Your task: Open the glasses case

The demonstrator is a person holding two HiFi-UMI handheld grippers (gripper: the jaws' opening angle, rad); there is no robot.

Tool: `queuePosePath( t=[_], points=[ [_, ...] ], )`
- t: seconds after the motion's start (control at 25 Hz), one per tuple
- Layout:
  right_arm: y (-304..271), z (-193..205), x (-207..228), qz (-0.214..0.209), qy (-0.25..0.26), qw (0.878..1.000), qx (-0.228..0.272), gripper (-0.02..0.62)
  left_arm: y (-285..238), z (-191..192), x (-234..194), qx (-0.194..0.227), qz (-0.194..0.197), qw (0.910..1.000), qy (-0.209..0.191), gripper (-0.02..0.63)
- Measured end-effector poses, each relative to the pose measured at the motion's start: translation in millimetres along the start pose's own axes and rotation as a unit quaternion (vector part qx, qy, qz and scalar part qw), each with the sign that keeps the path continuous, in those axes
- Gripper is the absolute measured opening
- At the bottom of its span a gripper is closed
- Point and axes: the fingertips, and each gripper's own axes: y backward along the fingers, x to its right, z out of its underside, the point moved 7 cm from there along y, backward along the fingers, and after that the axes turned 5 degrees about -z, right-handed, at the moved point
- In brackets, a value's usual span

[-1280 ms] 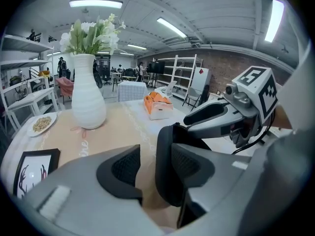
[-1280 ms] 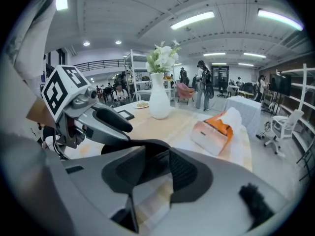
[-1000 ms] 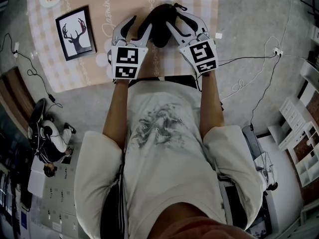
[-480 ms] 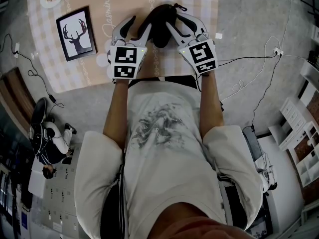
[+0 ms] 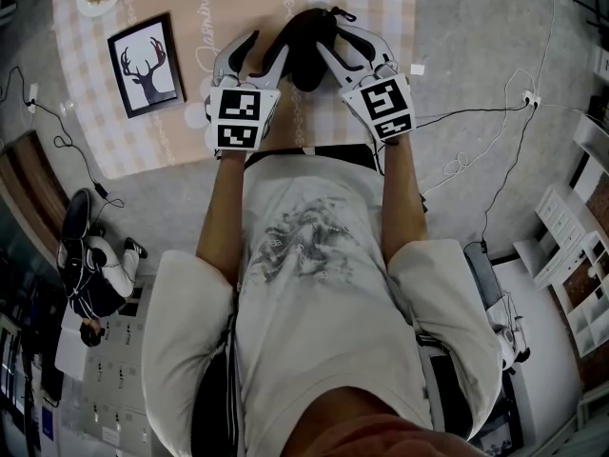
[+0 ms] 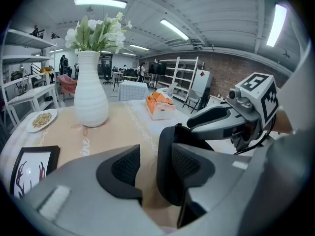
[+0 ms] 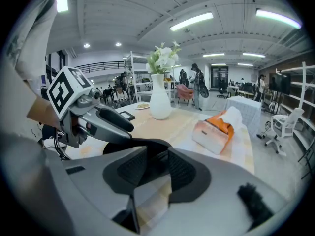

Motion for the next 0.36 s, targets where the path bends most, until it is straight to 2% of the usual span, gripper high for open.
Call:
queuePosePath(
  t=[0.36],
  points=[
    [0.5,0.9,-1.2,0.002,-0.001,1.0,-0.001,0.14,1.0,1.4,0.3,0.0,0.0,1.0,-0.001,0.209]
  ],
)
